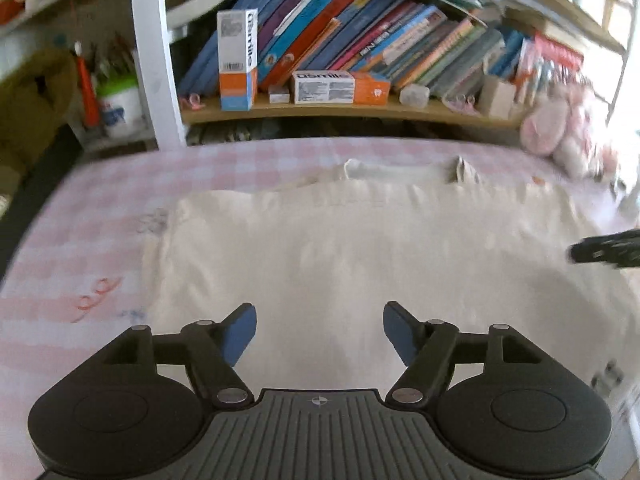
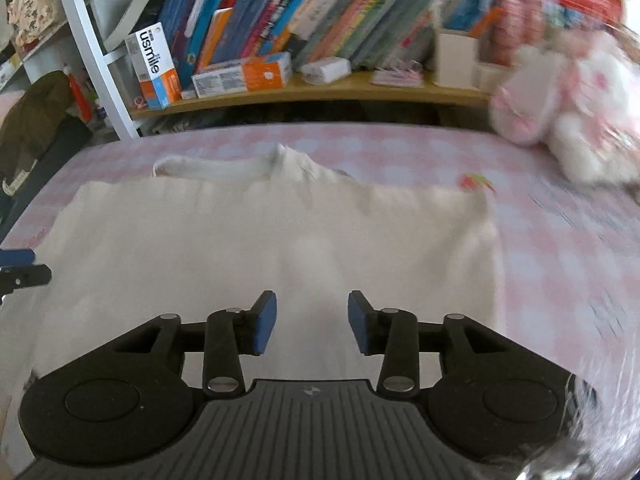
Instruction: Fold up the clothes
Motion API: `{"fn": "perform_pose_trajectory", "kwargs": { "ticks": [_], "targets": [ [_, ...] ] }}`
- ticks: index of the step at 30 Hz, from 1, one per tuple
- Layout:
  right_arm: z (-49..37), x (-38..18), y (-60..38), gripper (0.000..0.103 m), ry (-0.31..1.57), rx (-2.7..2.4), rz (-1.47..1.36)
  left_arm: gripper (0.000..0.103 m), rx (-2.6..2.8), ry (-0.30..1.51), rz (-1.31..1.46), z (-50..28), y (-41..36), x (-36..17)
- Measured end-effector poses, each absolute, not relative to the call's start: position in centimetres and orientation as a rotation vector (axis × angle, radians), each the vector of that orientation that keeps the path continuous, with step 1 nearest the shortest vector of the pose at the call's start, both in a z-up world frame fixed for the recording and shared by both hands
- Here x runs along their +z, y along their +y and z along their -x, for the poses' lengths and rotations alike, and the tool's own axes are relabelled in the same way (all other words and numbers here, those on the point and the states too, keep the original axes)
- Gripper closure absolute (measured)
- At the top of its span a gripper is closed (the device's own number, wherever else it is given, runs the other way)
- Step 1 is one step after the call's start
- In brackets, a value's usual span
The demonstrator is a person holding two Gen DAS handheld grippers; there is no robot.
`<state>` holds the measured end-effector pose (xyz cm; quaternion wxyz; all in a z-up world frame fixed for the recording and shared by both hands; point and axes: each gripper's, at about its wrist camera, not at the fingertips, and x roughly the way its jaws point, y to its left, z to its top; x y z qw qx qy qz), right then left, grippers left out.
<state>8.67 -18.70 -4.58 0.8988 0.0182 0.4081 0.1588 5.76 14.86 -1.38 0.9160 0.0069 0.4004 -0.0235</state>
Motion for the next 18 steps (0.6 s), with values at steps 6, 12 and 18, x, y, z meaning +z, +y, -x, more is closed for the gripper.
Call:
{"fn": "perform_pose_trajectory", "kwargs": {
  "ticks": [6, 12, 18],
  "targets": [
    [-2.4, -5.2, -23.1, 0.053, 0.928, 0.194, -0.081, 0.027, 0.018, 0.869, 0.023, -3.0, 14.2, -2.1],
    [-0.2, -6.1, -24.7, 0.049, 1.003, 0.210, -0.080, 0.027, 0.009, 0.900, 0.025, -1.4, 11.9, -2.8],
    [-0.7, -6.6, -26.5, 0.046, 1.054, 0.231, -0.226, 0.027, 0.026, 0.918, 0.029, -1.6, 10.2, -3.3]
  ]
}}
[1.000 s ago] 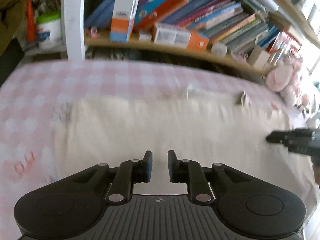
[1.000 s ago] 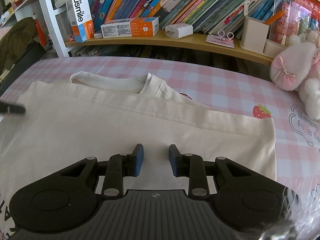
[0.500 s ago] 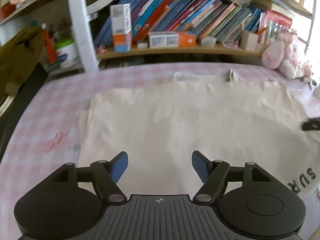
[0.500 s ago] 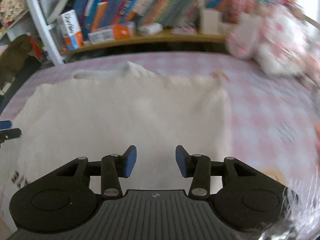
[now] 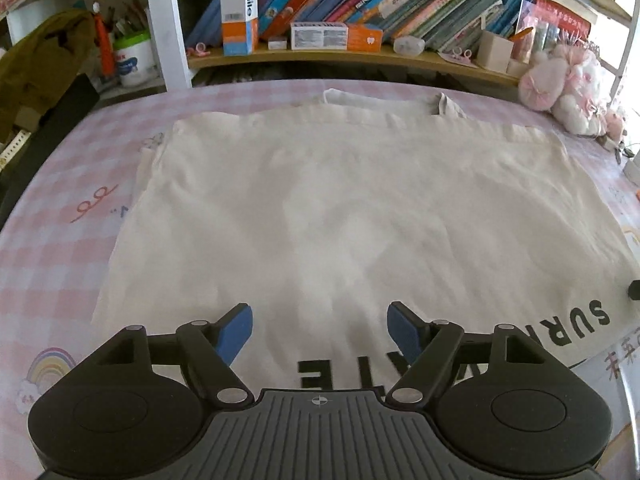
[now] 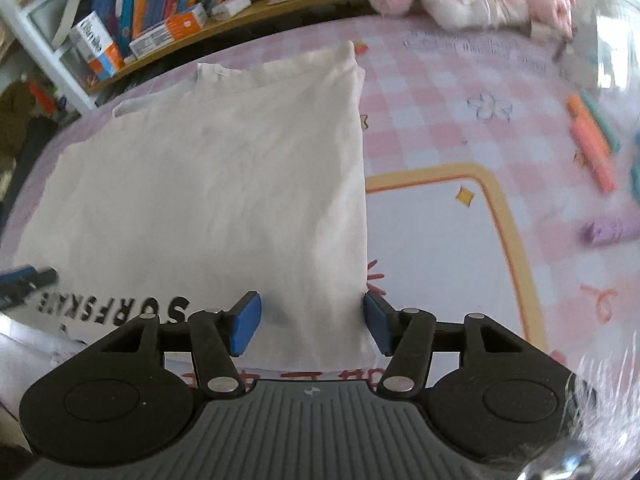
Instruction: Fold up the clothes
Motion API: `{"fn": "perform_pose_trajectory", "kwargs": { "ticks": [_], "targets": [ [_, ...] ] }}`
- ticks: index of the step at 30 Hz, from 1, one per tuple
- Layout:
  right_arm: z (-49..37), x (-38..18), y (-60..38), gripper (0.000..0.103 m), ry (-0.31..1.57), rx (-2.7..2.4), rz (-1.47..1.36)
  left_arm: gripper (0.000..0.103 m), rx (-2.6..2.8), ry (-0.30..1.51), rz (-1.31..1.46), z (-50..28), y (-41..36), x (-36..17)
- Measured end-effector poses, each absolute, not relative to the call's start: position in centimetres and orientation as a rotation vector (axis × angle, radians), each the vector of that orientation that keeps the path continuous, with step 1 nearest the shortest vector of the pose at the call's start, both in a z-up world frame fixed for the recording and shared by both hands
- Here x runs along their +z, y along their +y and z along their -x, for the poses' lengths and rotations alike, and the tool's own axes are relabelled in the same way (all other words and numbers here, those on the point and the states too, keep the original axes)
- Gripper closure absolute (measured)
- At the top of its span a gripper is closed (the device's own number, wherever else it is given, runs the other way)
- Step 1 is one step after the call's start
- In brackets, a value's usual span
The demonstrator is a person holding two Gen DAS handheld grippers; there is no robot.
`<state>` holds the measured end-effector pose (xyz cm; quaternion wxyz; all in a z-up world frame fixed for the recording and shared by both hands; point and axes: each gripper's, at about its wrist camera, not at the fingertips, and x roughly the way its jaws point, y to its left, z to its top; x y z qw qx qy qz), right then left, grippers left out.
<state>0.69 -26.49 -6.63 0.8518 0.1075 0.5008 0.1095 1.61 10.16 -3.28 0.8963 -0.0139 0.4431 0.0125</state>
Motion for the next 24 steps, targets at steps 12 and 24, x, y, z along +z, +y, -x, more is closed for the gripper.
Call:
{"fn": "perform_pose_trajectory", "kwargs": {
  "ticks": [12, 24],
  "targets": [
    [-1.1, -5.5, -25.3, 0.097, 0.972, 0.416, -0.014, 0.019, 0.112, 0.971, 0.063, -1.5, 8.2, -4.1],
    [-1.0, -5.7, -27.9, 0.072, 1.003, 0.356, -0.050, 0.011, 0.138, 0.988, 0.065, -0.7, 7.6, -4.2]
  ]
}}
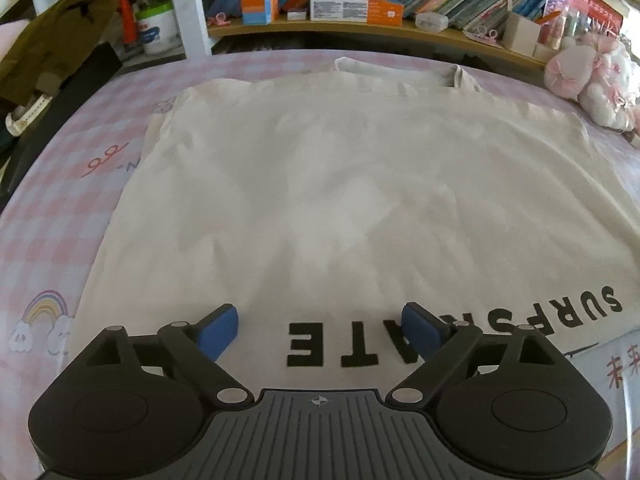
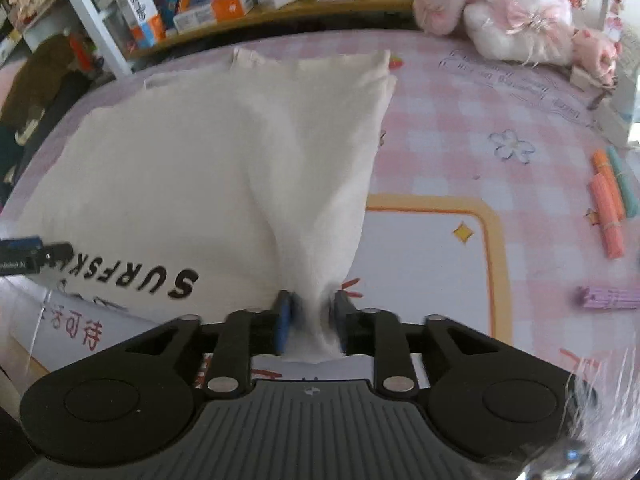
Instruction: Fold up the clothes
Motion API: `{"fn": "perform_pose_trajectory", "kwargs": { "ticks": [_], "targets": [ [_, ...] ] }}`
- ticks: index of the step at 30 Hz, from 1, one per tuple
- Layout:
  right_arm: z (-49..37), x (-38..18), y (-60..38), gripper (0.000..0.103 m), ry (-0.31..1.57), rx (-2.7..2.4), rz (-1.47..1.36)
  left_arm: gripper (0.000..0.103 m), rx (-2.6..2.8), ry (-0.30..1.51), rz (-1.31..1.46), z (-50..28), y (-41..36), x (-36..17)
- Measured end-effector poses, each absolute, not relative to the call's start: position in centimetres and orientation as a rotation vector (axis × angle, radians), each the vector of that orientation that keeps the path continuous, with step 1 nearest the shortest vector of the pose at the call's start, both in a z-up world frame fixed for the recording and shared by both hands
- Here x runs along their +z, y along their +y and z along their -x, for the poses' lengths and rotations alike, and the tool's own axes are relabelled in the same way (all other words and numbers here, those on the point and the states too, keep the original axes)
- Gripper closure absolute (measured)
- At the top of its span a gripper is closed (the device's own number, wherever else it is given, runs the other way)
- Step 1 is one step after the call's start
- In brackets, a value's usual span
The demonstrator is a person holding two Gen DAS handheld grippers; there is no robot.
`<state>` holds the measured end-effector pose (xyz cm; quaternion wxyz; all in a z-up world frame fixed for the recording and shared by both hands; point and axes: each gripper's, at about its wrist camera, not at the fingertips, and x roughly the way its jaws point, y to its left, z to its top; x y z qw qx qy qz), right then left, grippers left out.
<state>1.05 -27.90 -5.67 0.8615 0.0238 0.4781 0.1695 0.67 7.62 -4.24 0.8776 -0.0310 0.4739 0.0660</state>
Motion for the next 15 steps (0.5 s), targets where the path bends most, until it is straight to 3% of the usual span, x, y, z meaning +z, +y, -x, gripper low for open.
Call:
{"fn": "perform_pose_trajectory", "kwargs": {
  "ticks": [6, 15],
  "targets": [
    [-0.8, -5.4, -29.7, 0.071, 1.007, 0.335, -0.192, 0.011, 0.144, 0.993, 0.066, -0.7, 7.6, -4.2],
    [-0.9, -5.5, -29.0, 0.074, 0.974, 0.318, -0.173, 0.008, 0.143, 0.993, 0.066, -0.8, 7.7, -4.4]
  ]
}}
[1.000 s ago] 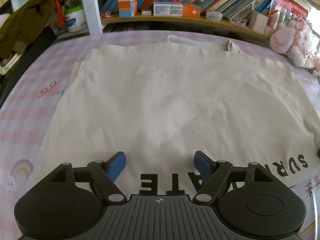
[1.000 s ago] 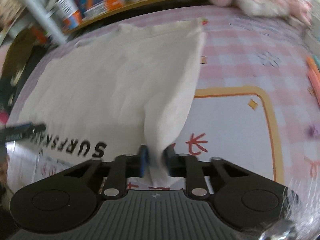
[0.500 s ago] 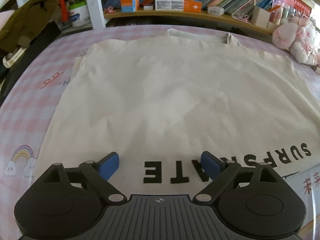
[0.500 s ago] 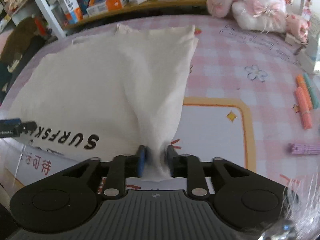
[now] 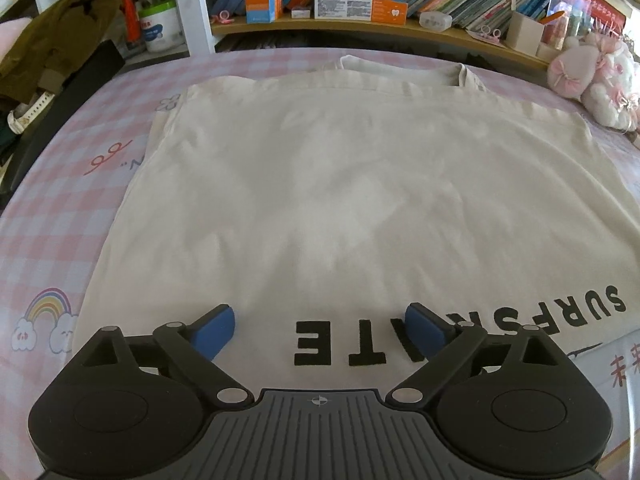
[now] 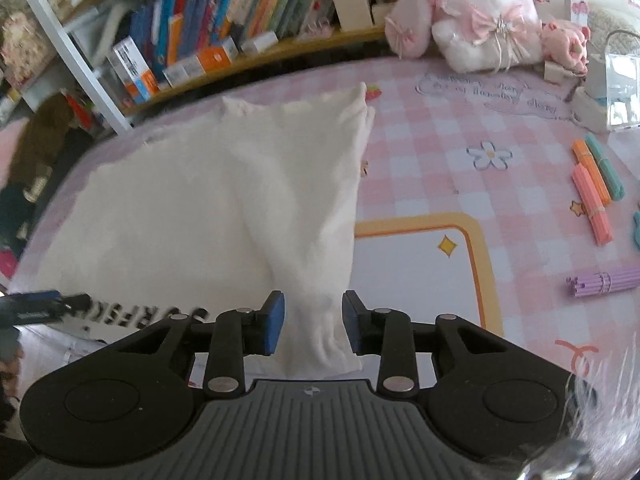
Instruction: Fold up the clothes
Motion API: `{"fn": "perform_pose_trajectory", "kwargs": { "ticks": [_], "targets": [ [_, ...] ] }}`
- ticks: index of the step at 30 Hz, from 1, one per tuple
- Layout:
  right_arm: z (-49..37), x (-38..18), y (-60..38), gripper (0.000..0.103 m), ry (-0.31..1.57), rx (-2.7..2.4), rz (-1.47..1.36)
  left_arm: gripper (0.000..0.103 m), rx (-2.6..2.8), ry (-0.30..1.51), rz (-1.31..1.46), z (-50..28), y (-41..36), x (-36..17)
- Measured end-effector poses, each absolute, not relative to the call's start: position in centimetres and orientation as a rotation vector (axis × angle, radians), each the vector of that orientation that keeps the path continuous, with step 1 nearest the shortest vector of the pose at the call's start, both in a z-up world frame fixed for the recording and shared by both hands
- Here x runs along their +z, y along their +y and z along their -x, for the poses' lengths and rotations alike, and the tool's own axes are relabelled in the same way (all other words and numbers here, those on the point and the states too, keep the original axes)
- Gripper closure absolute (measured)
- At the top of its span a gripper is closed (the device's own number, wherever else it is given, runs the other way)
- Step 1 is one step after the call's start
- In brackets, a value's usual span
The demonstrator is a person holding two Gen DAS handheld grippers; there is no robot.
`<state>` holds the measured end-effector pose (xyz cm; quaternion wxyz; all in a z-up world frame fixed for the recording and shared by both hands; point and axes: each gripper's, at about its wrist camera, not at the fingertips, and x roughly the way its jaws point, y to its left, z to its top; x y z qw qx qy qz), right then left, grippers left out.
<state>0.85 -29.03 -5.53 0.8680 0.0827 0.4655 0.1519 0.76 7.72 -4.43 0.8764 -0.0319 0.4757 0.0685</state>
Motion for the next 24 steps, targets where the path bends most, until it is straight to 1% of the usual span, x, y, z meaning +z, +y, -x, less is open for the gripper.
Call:
{"fn": "perform_pose_trajectory", "kwargs": {
  "ticks": [5, 7, 8, 10, 12, 17, 22, 24],
  "targets": [
    [-0.5, -6.5, -27.3, 0.078, 1.001, 0.328, -0.042, 0.007, 0.146, 0.989, 0.067, -0.7, 7.7, -4.5],
    [-0.3, -6.6, -26.7, 0.085, 0.993, 0.334, -0.001, 0.006, 0.147, 0.989, 0.067, -0.8, 7.7, -4.5],
    [-0.2, -6.6, -26.4, 0.094, 0.990, 0.345, 0.013, 0.006, 0.147, 0.989, 0.067, -0.8, 7.7, -4.6],
    [0.0, -6.2, -25.9, 0.097, 0.972, 0.356, 0.052, 0.005, 0.145, 0.988, 0.067, -0.8, 7.8, -4.6],
    [0.9, -4.6, -25.8, 0.098, 0.892, 0.364, 0.077, 0.005, 0.142, 0.988, 0.065, -0.8, 7.8, -4.6],
    [0.4, -5.6, -26.3, 0.098, 0.971, 0.345, 0.062, 0.005, 0.133, 0.991, 0.062, -0.8, 8.1, -4.6],
    [0.0, -6.4, -26.6, 0.094, 1.012, 0.317, 0.029, 0.004, 0.127, 0.993, 0.059, -0.8, 8.4, -4.7],
    [0.1, -6.1, -26.5, 0.084, 1.001, 0.305, 0.048, 0.003, 0.128, 0.995, 0.059, -0.9, 8.5, -4.7]
  ]
}}
